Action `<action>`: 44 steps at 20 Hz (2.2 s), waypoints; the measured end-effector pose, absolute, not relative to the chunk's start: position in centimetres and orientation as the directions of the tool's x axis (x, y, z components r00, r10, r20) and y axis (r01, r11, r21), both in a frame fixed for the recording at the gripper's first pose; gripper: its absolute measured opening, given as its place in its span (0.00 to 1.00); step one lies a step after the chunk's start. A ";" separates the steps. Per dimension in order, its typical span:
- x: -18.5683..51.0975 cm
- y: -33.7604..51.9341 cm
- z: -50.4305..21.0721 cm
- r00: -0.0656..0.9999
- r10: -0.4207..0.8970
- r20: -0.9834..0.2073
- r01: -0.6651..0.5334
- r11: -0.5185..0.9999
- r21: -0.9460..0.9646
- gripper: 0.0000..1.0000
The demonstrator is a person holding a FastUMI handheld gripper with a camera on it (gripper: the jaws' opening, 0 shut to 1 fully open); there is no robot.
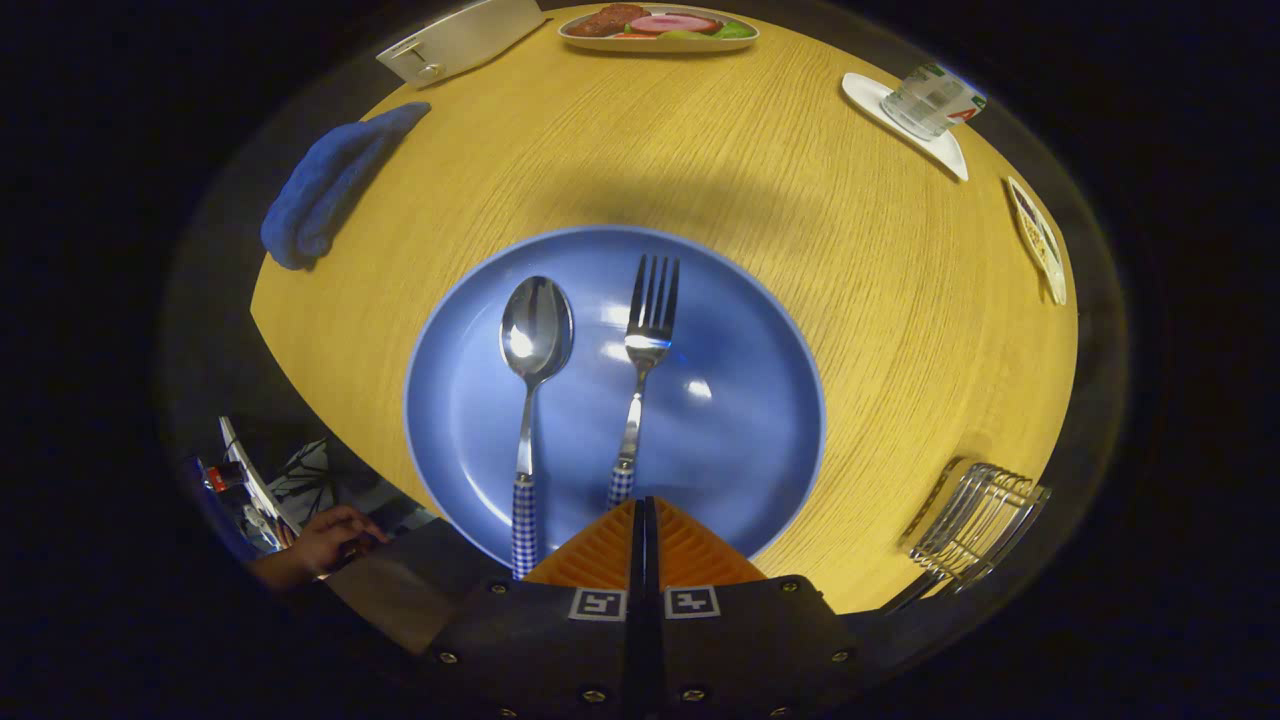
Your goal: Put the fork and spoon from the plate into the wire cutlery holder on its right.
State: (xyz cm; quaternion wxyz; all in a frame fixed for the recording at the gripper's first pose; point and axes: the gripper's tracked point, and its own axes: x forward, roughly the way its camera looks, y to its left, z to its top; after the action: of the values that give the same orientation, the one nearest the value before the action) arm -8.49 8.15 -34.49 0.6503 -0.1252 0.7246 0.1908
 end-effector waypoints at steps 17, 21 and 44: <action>-9.3 7.3 -37.2 -0.081 -0.069 -0.994 -0.502 0.864 -0.019 0.14; -9.6 7.3 -36.2 -0.125 -0.019 -0.992 -0.482 0.875 0.044 0.04; -9.3 -22.0 -17.6 -0.186 -0.520 -0.834 -0.739 0.633 -0.230 0.03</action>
State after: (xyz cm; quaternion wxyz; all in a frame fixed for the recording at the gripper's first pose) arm -9.29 -22.02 -17.63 0.4860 -0.4134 0.7617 0.1127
